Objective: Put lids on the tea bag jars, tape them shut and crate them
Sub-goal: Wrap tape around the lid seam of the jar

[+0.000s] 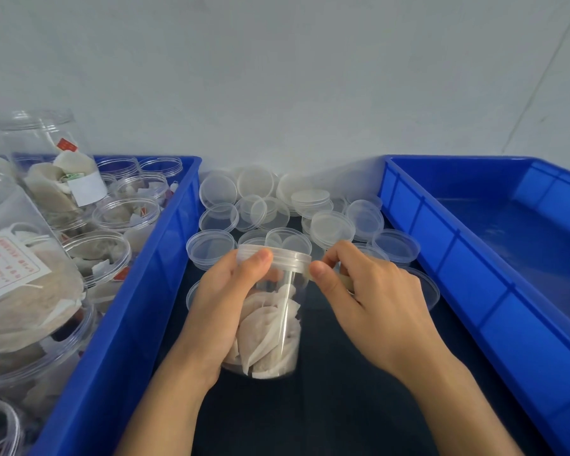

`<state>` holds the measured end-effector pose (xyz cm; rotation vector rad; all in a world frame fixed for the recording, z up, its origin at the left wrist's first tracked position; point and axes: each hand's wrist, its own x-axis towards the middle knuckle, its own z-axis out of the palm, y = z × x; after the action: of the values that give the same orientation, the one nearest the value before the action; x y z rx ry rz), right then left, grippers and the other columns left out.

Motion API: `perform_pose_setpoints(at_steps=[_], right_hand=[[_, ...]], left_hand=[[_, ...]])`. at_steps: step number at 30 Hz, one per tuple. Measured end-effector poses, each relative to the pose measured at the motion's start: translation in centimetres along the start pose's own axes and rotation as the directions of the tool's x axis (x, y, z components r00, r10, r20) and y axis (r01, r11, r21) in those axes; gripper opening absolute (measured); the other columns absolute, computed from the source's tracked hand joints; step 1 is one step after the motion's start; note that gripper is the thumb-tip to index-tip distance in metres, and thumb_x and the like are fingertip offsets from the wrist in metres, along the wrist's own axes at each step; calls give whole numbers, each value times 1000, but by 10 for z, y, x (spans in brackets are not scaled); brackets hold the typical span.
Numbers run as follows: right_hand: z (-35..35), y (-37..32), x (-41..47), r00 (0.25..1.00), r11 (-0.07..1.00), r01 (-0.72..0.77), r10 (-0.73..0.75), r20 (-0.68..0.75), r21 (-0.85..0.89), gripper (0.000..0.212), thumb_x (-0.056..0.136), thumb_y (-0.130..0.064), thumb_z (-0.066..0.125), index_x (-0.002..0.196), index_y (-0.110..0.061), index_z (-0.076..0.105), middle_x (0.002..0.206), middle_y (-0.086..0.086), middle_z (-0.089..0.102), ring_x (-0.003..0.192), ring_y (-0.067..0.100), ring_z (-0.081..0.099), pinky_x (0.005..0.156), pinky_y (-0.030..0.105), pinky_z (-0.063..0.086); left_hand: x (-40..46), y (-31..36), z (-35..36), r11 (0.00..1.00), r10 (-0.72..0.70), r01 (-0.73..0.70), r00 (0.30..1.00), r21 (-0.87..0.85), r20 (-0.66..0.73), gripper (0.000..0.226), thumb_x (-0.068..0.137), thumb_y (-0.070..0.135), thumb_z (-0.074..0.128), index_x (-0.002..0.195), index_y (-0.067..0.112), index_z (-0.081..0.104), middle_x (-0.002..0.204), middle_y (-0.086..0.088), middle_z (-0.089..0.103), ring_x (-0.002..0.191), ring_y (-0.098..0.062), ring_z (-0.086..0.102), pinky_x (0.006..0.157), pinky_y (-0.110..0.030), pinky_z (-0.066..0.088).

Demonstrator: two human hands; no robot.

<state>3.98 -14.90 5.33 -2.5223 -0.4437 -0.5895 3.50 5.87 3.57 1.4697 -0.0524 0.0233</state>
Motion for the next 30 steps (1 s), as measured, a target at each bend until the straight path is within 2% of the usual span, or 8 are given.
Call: perform_pose_setpoints(at_steps=[4,12,17,21,24,26,28,30], right_hand=[[-1,1,0,1000,1000,2,-2,7,5,55,98,-82,14,95,-40,49,60,-17,51,64,6,58,60,33,48],[-3,1,0,996,998,-28,23,87,56,64,92,-88,11,98,-42,54,67,-17,57,70,9,58,67,37,49],[-6,6,3,968,885,-179,81,236,431,64,80,-97,38,106,-44,64,72,-3,67,66,11,62,69,40,55],[-9,8,2,943,741,-251,42,329,623,40,88,-72,58,111,-40,69,61,5,54,57,13,48,58,32,42],[-10,10,1,941,742,-251,37,337,621,27,96,-59,60,111,-39,70,65,7,53,61,26,43,63,45,41],[-8,11,1,944,751,-263,70,323,606,20,100,-54,61,112,-41,70,73,11,64,65,36,50,67,53,49],[-4,14,1,954,770,-263,119,275,581,16,99,-52,63,111,-42,69,65,2,60,57,26,46,60,45,47],[0,14,2,964,783,-253,152,220,568,15,98,-54,65,109,-44,67,57,-8,47,52,10,39,54,32,39]], left_hand=[[0,-1,-2,1000,-2,3,999,-16,37,43,87,64,66,110,30,76,106,-12,80,91,-32,80,71,-32,64],[-1,-3,-2,995,-17,28,993,-94,118,61,84,68,66,123,22,73,117,-16,77,100,-30,77,78,-37,62],[0,-5,0,990,-48,66,989,-123,142,89,82,70,67,140,4,58,134,-28,66,123,-52,63,101,-63,53],[2,-7,-3,997,-58,66,987,-50,151,106,69,83,75,139,6,60,131,-24,68,117,-43,69,98,-57,57],[3,-7,-5,997,-73,68,986,42,152,98,67,92,68,136,23,67,128,-9,74,120,-31,71,108,-61,52],[3,-8,-7,996,-46,34,989,86,144,74,75,89,63,128,37,73,125,0,76,118,-22,72,108,-54,51],[4,-8,-2,995,28,-38,993,92,115,44,94,69,59,120,39,76,120,3,78,113,-18,75,99,-40,56],[4,-10,5,995,85,-85,996,53,4,33,99,56,60,121,35,73,117,7,79,111,-16,75,85,-26,60]])
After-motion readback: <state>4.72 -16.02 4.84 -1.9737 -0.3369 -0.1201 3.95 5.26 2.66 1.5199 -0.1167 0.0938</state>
